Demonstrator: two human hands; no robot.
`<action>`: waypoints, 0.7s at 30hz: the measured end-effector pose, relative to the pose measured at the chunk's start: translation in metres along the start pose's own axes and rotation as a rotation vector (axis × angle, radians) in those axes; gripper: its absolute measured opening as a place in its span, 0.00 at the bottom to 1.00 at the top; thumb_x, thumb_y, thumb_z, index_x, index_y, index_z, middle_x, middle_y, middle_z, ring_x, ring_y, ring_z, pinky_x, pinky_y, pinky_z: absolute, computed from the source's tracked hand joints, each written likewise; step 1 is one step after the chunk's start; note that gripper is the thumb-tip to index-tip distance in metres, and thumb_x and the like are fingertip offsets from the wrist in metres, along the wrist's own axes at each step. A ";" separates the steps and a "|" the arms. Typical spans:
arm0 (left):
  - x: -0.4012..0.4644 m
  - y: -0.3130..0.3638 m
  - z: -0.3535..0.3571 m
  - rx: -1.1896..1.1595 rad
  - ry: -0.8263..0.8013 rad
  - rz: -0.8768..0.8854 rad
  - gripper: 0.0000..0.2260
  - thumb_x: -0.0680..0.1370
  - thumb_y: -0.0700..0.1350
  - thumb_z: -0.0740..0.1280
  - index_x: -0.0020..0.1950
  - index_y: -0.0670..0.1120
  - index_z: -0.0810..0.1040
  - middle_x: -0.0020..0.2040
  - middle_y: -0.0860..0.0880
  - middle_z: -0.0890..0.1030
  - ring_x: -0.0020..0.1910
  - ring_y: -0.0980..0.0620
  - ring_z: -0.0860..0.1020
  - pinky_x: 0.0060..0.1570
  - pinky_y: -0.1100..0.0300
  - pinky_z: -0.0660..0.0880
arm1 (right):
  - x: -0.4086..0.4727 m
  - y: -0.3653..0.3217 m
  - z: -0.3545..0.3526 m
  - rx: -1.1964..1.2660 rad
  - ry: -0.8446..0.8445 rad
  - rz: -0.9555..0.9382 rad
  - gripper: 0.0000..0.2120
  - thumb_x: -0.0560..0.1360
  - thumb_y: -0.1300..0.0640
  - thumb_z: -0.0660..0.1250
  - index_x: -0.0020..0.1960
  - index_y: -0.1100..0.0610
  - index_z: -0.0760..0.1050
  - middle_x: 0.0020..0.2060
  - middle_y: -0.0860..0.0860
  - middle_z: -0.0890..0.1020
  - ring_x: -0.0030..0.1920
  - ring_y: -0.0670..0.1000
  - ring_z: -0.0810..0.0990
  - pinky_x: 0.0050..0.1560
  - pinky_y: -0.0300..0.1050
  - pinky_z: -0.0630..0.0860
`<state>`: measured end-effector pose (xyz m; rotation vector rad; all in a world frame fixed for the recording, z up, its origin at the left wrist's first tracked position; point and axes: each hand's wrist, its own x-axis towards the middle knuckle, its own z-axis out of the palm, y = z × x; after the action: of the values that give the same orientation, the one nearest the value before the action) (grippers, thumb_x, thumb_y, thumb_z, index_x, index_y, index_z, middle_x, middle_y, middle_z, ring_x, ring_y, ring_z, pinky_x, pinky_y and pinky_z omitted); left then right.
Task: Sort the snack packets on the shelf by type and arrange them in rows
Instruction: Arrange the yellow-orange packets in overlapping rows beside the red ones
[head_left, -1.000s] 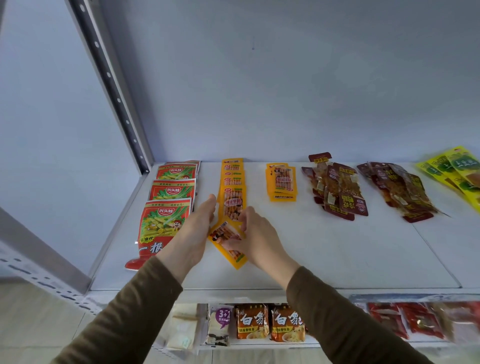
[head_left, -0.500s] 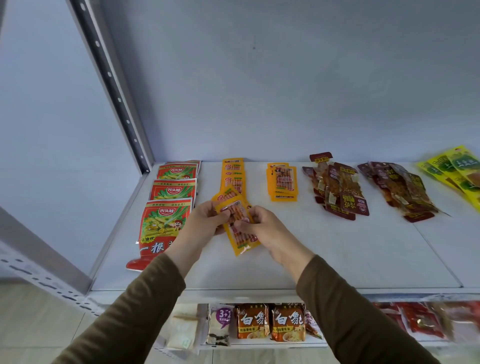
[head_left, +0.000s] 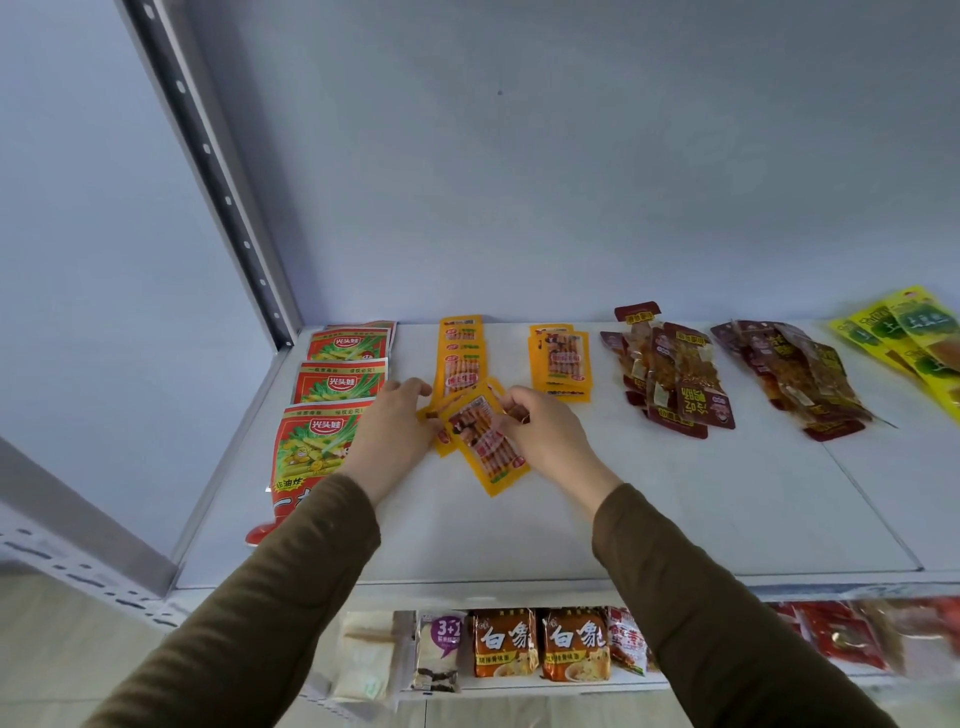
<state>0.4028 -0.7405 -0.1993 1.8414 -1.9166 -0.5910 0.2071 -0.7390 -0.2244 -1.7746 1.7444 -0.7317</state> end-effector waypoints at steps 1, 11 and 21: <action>0.002 0.001 0.000 0.032 -0.005 0.025 0.19 0.80 0.45 0.70 0.70 0.46 0.74 0.61 0.46 0.76 0.54 0.46 0.79 0.54 0.53 0.78 | 0.001 0.001 0.000 -0.011 0.002 0.008 0.05 0.81 0.49 0.66 0.47 0.49 0.76 0.41 0.41 0.79 0.41 0.42 0.77 0.34 0.40 0.67; 0.017 -0.002 0.005 -0.002 -0.017 0.036 0.02 0.78 0.41 0.70 0.50 0.46 0.80 0.42 0.52 0.78 0.39 0.54 0.77 0.33 0.66 0.68 | 0.007 0.010 0.002 0.021 -0.025 0.068 0.05 0.80 0.49 0.67 0.51 0.50 0.75 0.42 0.44 0.78 0.46 0.50 0.79 0.39 0.43 0.69; 0.019 0.000 0.003 0.143 -0.226 0.011 0.15 0.74 0.49 0.76 0.51 0.45 0.73 0.45 0.50 0.76 0.40 0.53 0.73 0.34 0.61 0.66 | 0.017 0.005 0.003 0.121 0.023 0.055 0.04 0.82 0.52 0.66 0.50 0.53 0.75 0.46 0.46 0.80 0.46 0.50 0.79 0.38 0.45 0.72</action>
<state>0.4008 -0.7598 -0.2015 1.9194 -2.1640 -0.7019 0.2059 -0.7559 -0.2301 -1.6369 1.7192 -0.8197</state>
